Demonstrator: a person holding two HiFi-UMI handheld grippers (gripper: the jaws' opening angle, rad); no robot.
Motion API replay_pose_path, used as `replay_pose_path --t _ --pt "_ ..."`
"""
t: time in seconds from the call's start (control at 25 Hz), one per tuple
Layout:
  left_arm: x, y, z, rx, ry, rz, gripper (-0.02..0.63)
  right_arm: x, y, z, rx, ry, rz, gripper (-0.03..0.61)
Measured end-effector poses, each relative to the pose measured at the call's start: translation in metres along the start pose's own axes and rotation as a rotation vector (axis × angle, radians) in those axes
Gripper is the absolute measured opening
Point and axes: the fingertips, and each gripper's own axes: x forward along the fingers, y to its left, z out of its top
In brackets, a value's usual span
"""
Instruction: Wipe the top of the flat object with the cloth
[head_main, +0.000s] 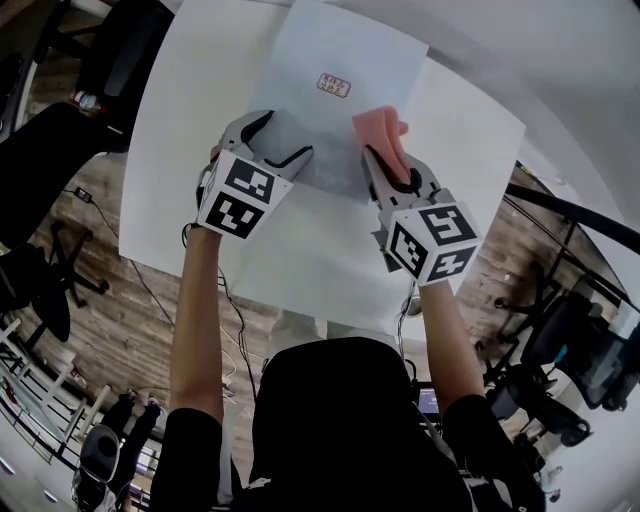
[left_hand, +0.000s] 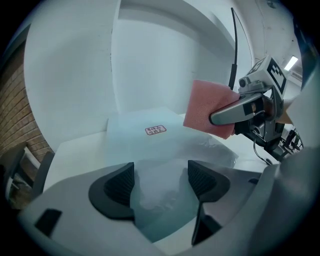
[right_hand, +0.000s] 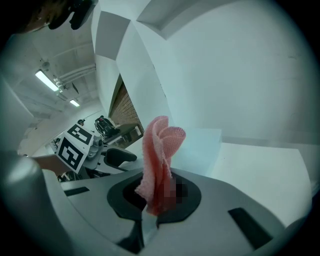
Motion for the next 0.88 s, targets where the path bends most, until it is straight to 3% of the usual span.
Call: replay_pose_path --t 0.4,0.88 --pt "-0.001 0.000 0.001 -0.026 0.016 -0.040 0.330 0.002 -0.017 0.005 -0.039 0.020 -0.010 0.044" --pt "-0.001 0.000 0.001 -0.020 0.016 -0.040 0.330 0.017 -0.049 0.031 -0.313 0.110 -0.115 0.044"
